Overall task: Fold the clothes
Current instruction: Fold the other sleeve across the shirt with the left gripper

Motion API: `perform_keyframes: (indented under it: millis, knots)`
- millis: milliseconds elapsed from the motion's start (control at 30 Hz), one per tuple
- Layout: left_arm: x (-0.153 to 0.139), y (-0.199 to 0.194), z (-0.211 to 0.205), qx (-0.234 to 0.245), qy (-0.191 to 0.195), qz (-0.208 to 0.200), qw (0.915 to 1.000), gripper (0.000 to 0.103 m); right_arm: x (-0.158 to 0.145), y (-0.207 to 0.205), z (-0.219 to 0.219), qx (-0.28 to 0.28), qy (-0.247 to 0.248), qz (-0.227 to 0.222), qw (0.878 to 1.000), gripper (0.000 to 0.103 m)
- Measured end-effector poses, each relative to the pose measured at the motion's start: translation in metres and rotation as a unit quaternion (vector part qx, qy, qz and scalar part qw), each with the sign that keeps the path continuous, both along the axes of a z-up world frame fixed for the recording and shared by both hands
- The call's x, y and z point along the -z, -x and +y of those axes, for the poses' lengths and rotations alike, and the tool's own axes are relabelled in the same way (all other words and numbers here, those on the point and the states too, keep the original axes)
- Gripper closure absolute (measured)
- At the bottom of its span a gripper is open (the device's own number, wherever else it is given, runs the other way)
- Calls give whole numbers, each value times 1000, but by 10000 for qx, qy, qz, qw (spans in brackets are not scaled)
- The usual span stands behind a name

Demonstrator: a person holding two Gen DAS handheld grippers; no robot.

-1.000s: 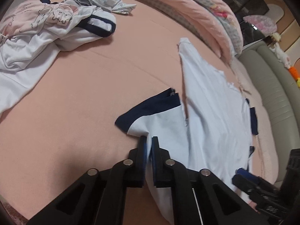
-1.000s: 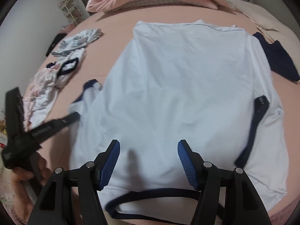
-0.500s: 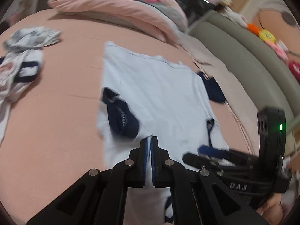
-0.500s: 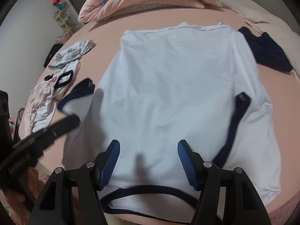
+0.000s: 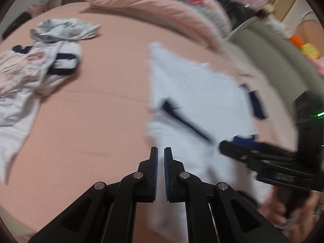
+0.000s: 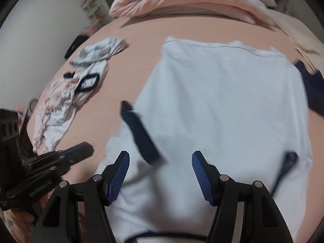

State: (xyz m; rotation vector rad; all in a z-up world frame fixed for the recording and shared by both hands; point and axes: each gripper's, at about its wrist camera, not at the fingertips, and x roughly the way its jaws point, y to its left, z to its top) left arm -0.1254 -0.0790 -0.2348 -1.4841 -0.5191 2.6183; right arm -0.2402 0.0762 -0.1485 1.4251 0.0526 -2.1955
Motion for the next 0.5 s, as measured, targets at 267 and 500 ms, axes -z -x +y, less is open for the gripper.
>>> perform_keyframes:
  millis: [267,500]
  knots:
    - [23,-22,10,617,-953,258,9932,99,33,19,26,297,-79,-501,9983,53]
    - [2,-20,29,1072,-801,617,9891,99,10,10,30,387,-70,-111,9992,51]
